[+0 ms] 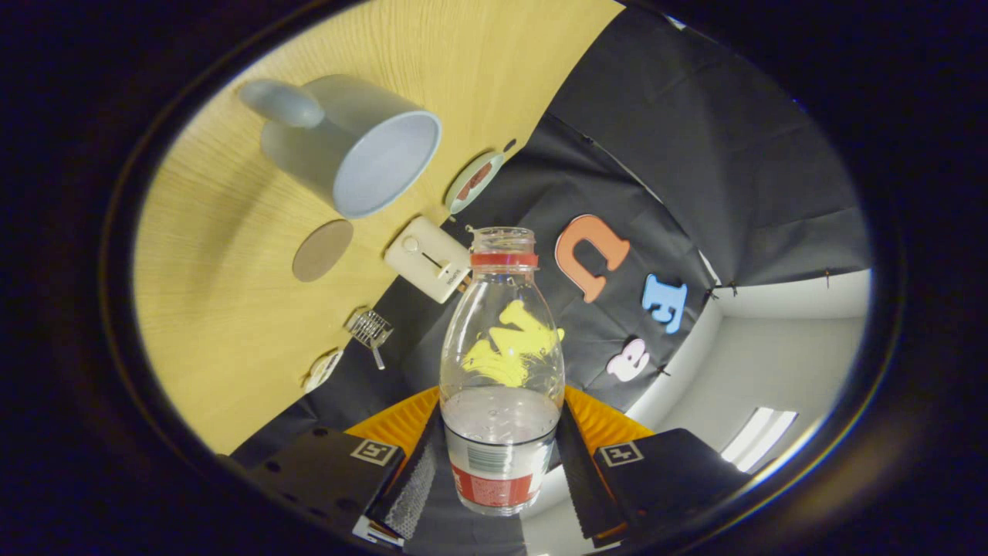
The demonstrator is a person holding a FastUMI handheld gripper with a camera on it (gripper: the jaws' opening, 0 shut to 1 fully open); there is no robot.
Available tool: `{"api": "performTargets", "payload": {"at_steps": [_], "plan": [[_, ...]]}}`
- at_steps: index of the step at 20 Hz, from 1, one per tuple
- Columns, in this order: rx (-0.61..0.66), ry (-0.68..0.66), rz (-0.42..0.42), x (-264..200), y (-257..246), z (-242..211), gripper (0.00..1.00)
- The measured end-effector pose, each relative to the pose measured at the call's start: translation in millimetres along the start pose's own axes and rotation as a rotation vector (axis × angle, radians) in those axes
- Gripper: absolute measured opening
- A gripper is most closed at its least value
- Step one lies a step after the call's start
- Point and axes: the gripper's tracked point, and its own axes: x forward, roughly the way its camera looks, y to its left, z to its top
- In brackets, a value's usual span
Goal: Take the bottle from table, then pour the juice into the cup, finally place the bottle on the coaster
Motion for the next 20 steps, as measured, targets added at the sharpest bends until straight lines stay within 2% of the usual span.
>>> {"api": "performTargets", "payload": {"at_steps": [2,6,13,18,20], "plan": [[0.047,0.02,0.017,-1.7,5.2,-7.7,0.8],[0.23,0.056,0.06,-3.4,15.4,-17.2,0.8],[0.478,0.108,-0.012,-8.0,-0.5,-26.4,0.8],[0.7,0.19,0.024,-3.2,10.1,-37.7,0.8],[0.804,0.227,0.007,-0.9,5.9,-45.3,0.8]]}}
